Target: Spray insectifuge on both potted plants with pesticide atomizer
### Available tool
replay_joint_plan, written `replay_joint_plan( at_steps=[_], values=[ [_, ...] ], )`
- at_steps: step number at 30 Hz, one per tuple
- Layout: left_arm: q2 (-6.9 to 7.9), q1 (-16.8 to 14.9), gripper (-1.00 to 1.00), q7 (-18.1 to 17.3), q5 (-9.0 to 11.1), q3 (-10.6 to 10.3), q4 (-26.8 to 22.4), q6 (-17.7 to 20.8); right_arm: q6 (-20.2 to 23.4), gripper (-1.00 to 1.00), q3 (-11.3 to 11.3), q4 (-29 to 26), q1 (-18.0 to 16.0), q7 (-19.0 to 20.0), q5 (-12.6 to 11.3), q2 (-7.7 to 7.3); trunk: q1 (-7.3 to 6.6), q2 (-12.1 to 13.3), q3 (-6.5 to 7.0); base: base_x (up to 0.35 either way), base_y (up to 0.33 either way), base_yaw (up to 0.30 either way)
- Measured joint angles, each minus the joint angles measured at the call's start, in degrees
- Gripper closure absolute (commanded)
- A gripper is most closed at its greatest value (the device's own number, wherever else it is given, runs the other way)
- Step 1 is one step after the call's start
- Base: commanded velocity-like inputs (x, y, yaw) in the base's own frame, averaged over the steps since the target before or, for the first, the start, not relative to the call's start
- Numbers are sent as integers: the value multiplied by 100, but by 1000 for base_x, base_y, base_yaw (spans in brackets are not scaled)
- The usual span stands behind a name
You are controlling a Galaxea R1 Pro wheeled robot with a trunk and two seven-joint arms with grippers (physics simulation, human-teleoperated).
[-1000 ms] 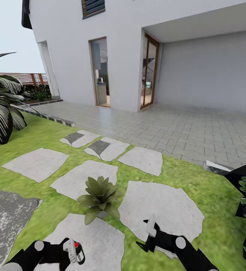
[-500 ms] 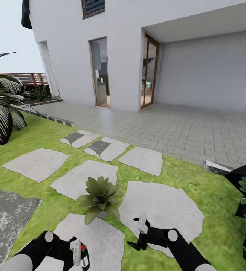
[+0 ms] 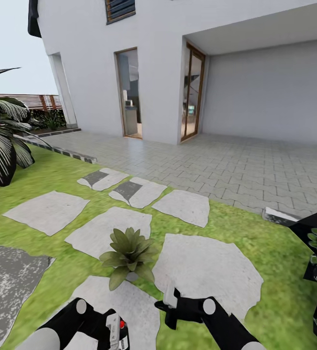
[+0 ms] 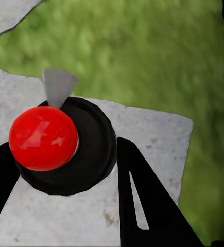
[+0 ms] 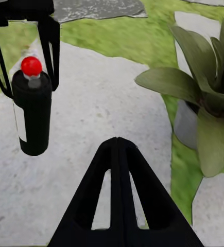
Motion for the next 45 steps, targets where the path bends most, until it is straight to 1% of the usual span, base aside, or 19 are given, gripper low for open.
replay_joint_plan(
  at_steps=[2,4,8,12,18,29,37,39,45],
  values=[
    [-65,0,100,8,-2,-27,-5,-2,0,100,10,1,0,-1,9,110,0,0,0,0,0,0],
    [-108,0,100,11,-6,-60,-7,-1,3,100,14,1,0,-1,14,186,0,0,0,0,0,0],
    [-137,-2,100,6,4,-80,-16,-2,1,100,16,3,0,-1,17,235,0,0,0,0,0,0],
    [-146,-7,100,-2,55,-69,-295,7,1,100,17,13,0,-1,17,244,0,0,0,0,0,0],
    [-244,-9,100,-32,90,-67,-546,9,1,100,11,18,0,-1,17,245,0,0,0,0,0,0],
    [-399,-9,100,-56,94,-67,-605,-17,-4,100,8,23,0,-1,25,240,0,0,0,0,0,0],
    [-471,-12,100,-58,98,-67,-610,-30,-7,100,8,27,0,-6,26,237,0,0,0,0,0,0],
    [-474,-15,100,-58,124,-67,-612,-31,-8,100,8,27,0,-9,26,237,0,0,0,0,0,0],
    [-485,-17,100,-58,288,-68,-614,-59,-8,100,7,27,0,-10,26,237,0,0,0,0,0,0]
  ],
)
